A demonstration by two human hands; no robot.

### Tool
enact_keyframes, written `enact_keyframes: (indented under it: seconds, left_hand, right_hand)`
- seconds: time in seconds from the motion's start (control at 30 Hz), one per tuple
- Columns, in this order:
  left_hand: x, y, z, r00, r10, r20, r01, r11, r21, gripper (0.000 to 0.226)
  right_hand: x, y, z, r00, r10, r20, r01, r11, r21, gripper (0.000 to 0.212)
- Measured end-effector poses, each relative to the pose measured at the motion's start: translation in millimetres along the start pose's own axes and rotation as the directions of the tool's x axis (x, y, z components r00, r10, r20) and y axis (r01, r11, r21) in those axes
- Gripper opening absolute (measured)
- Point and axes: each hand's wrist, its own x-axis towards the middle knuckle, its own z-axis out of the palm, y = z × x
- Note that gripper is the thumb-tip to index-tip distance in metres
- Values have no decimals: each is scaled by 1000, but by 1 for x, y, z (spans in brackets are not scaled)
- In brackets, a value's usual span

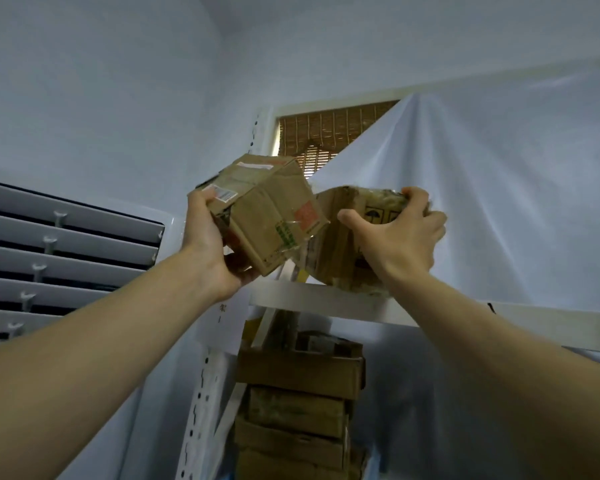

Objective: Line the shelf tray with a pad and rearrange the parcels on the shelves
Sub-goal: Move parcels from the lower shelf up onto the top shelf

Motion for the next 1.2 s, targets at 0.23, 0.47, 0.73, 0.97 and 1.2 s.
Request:
enact_keyframes:
  seconds: [0.23,0.47,0.73,0.97,1.2]
  left_hand:
    - [54,22,-11,1000,4,11,-5,996,85,49]
    - [91,43,-12,998,40,48,-48,985,166,47]
    - [125,54,8,982,99,160,-138,956,260,42]
    - [144,51,49,936,180,303,-286,890,354,44]
    - [170,38,48,864,301,404,-487,701,520,66]
  right_hand:
    - [18,-12,80,995,58,83,-43,985,-169,98]
    - [18,-3,123,978,-45,205,74,987,-140,76]
    - [30,-10,109,954,-253,160,176,908,381,79]
    - [60,-29,110,905,-375,198,277,876,396,89]
    - [90,-25,122,950,-277,142,199,892,406,81]
